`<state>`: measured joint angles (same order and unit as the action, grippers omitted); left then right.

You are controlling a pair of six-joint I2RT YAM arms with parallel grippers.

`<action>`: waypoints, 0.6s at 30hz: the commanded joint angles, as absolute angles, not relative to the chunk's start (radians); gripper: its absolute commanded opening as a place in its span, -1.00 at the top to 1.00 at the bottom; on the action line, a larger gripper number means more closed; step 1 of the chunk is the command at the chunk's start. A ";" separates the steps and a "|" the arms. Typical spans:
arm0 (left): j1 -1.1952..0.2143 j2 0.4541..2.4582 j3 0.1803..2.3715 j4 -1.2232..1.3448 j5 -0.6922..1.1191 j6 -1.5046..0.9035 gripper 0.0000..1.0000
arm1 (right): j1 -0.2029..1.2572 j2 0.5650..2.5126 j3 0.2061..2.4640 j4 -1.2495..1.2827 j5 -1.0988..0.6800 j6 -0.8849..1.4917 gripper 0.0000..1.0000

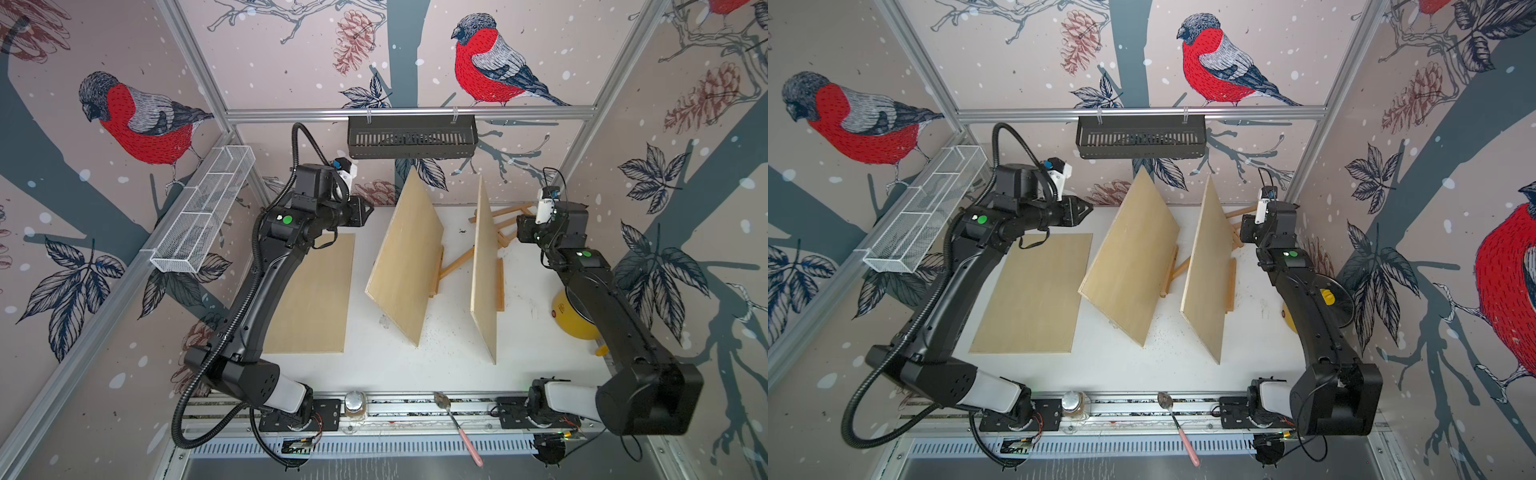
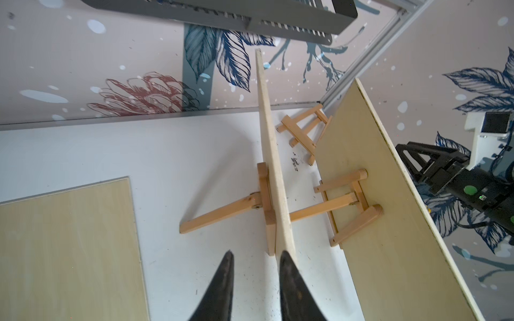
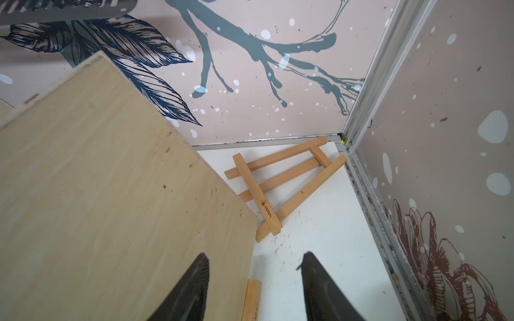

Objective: Disassemble the easel
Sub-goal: Pick up the drawing board from the easel.

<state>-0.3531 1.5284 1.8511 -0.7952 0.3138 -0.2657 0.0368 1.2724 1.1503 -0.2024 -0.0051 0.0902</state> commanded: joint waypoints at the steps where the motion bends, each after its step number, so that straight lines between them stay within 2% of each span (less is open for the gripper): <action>1: -0.380 1.587 1.922 -0.879 0.330 -0.273 0.40 | 0.055 1.257 1.143 -0.185 -0.002 0.071 -0.11; 12: -0.456 1.776 2.133 -1.051 0.253 -0.260 0.32 | 0.077 1.258 1.111 -0.149 -0.042 0.076 -0.15; 18: -0.515 1.923 2.347 -1.205 0.143 -0.258 0.32 | 0.077 1.230 1.102 -0.142 -0.044 0.069 -0.17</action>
